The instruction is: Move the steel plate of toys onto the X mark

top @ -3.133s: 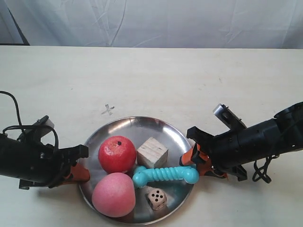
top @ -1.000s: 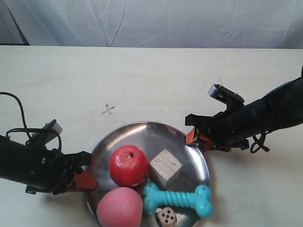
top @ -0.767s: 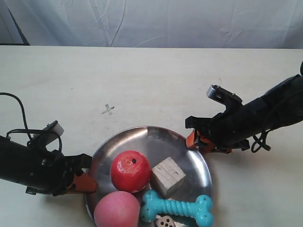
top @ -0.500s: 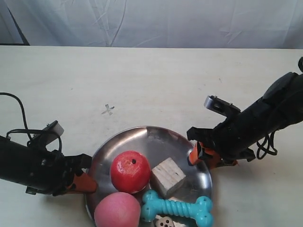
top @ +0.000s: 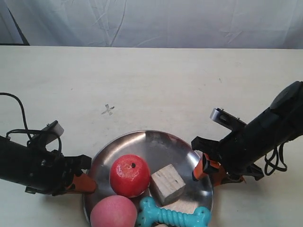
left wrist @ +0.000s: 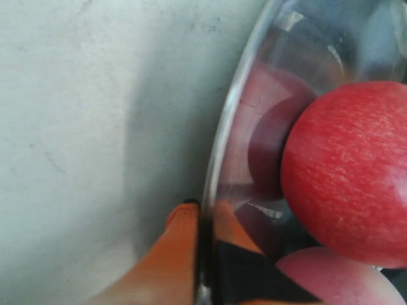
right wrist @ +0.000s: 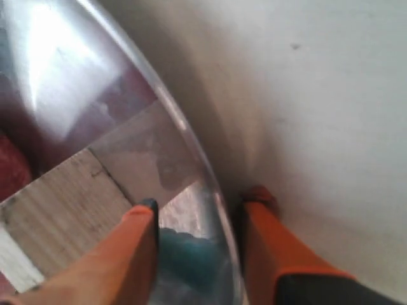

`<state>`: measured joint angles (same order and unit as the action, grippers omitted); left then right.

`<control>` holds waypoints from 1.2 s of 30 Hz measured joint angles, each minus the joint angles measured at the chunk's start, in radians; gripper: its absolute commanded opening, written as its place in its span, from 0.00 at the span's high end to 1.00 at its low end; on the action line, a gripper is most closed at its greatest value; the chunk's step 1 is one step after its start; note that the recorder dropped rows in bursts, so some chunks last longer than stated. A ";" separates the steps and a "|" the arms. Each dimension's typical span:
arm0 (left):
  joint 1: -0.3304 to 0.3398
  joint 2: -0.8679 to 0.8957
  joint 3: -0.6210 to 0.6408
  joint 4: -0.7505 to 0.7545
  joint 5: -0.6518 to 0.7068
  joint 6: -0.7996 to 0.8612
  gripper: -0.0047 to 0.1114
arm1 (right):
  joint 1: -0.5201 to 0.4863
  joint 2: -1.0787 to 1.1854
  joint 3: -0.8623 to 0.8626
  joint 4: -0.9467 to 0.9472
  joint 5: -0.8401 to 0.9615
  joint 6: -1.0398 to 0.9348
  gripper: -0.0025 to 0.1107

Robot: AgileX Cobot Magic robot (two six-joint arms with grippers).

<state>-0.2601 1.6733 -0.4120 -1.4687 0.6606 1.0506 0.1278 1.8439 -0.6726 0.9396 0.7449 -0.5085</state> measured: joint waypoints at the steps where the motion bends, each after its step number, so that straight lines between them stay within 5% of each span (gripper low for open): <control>1: 0.000 0.000 0.000 0.000 0.000 0.000 0.96 | -0.002 -0.002 0.006 0.007 -0.010 0.000 0.76; 4: 0.000 0.000 0.000 0.000 -0.004 0.001 0.96 | -0.004 -0.003 0.018 0.009 -0.032 0.000 0.98; 17: 0.000 0.000 -0.002 -0.014 -0.053 -0.010 0.96 | -0.006 0.006 0.031 0.122 0.006 -0.149 0.99; 27: 0.000 0.002 -0.145 0.369 0.013 -0.345 0.96 | -0.010 0.016 0.038 0.139 0.049 -0.147 0.99; 36: 0.000 0.002 -0.233 0.536 0.127 -0.497 0.96 | -0.010 -0.005 -0.025 0.025 0.112 -0.052 0.99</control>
<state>-0.2601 1.6755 -0.6447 -0.9323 0.7881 0.5541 0.1180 1.8387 -0.6975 0.9644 0.8567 -0.5604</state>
